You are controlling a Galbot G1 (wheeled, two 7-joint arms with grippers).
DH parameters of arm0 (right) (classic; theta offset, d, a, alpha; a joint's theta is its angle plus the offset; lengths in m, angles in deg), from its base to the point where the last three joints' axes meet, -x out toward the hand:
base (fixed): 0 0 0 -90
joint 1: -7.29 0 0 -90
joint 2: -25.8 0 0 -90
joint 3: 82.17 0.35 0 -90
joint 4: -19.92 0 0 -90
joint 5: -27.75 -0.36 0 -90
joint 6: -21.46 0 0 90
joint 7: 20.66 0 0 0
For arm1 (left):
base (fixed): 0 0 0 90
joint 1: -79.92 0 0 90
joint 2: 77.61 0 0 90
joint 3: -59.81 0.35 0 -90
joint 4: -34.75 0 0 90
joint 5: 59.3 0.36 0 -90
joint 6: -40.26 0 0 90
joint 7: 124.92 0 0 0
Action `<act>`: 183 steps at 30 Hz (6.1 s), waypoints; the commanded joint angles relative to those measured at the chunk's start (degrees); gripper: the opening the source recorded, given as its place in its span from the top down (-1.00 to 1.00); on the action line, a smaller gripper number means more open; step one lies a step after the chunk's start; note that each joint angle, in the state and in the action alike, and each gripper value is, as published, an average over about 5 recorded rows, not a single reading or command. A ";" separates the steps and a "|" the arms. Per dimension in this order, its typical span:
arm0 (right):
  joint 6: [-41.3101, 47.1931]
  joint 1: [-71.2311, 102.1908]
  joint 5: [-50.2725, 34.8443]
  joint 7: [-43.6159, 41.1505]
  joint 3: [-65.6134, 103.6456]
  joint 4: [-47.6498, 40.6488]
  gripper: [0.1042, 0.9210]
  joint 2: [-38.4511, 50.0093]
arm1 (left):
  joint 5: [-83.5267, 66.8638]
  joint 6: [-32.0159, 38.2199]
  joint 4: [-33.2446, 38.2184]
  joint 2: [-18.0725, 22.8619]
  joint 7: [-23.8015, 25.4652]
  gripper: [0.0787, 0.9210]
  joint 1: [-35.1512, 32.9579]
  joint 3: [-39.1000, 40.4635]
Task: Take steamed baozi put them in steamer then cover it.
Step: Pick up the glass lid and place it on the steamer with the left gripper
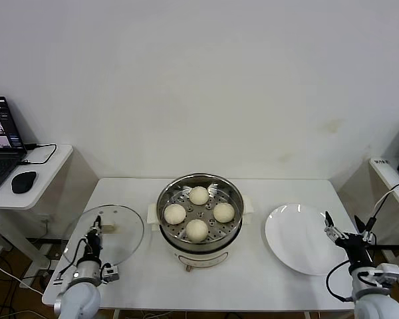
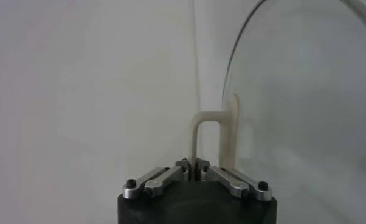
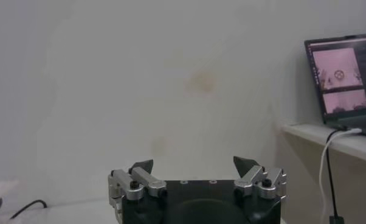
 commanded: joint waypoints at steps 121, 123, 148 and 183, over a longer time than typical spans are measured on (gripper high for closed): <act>1.68 -4.08 7.93 1.13 -1.30 -4.28 -0.76 -8.66 | 20.56 -19.02 9.64 20.69 21.79 0.87 14.41 31.97; 1.65 -4.07 7.94 1.12 -1.29 -4.36 -0.76 -8.63 | 20.52 -18.98 9.62 20.79 21.77 0.87 14.45 32.02; 1.39 -4.02 8.04 1.02 -1.15 -4.55 -0.76 -8.81 | 19.48 -18.81 12.11 20.43 21.76 0.55 13.57 32.46; 6.37 2.50 8.29 -1.13 -8.48 4.82 -0.76 -0.19 | -46.51 5.44 42.98 6.55 6.24 -0.77 -10.01 0.69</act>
